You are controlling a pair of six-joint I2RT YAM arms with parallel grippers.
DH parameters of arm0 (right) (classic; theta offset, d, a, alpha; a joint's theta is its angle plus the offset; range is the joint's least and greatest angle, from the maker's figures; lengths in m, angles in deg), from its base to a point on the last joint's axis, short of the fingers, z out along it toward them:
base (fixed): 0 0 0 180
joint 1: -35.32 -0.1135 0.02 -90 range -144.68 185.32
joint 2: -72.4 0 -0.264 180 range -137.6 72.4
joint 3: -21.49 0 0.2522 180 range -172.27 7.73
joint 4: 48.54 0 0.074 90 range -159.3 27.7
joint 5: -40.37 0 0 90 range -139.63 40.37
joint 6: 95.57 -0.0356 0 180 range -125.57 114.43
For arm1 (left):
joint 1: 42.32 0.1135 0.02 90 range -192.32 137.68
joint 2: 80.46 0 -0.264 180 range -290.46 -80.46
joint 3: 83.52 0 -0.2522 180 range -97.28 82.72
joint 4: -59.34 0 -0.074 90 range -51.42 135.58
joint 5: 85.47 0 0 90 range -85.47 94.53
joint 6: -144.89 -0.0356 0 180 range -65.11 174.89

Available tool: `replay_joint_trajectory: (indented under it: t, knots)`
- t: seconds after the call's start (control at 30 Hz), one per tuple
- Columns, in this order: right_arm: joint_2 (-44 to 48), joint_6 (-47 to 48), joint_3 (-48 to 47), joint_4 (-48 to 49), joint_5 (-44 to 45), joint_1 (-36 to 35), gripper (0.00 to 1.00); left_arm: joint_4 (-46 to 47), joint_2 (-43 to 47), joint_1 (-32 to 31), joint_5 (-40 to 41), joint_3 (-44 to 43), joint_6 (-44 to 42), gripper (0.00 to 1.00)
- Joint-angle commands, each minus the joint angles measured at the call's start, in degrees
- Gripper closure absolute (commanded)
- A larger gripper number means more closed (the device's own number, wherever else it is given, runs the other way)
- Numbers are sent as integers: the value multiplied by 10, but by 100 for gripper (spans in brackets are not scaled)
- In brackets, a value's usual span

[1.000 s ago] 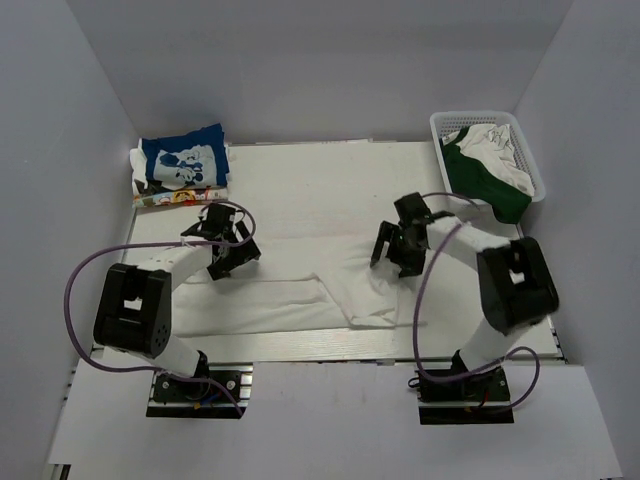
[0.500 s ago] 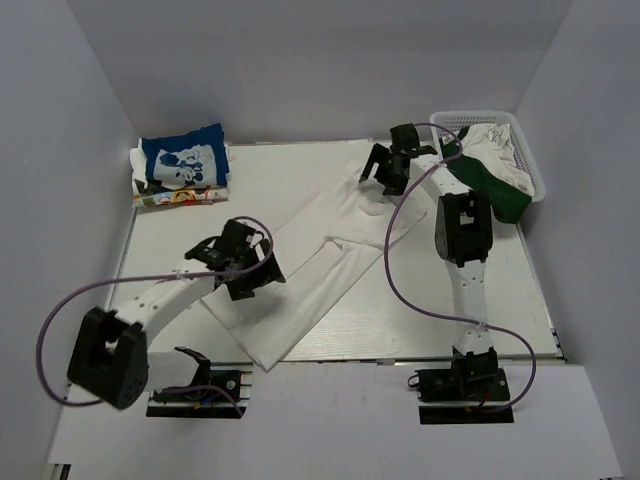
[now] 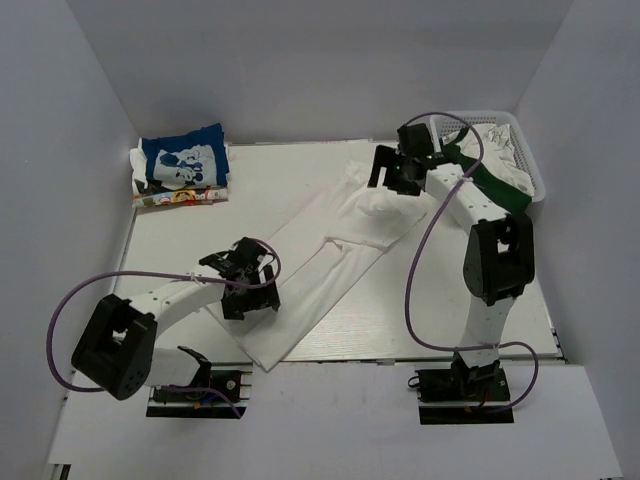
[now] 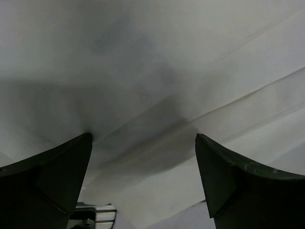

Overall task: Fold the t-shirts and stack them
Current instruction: Rotate the tshirt 90 degrees

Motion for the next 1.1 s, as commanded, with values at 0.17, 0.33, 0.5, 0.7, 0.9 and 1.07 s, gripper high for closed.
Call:
replay_joint_trajectory:
  t: [0.17, 0.33, 0.5, 0.7, 0.9, 1.07]
  knots:
    - [-45, 12, 113, -24, -6, -19, 10, -17, -107, -49, 42, -33, -6, 0]
    - [-136, 15, 33, -48, -47, -16, 10, -36, -202, -97, 23, -48, -6, 0]
    - [-244, 0, -123, -93, -47, -10, 10, -43, -256, -137, -39, -120, -6, 0]
    - [-388, -39, -348, -102, -75, 9, 10, -54, -354, -192, -83, -298, -19, 0]
    - [-413, -64, -379, 45, -109, 25, 10, -18, -376, -235, -96, -379, -16, 0]
    - [-367, -50, -395, 52, -140, 21, 10, -12, -330, -268, -57, -399, -11, 0]
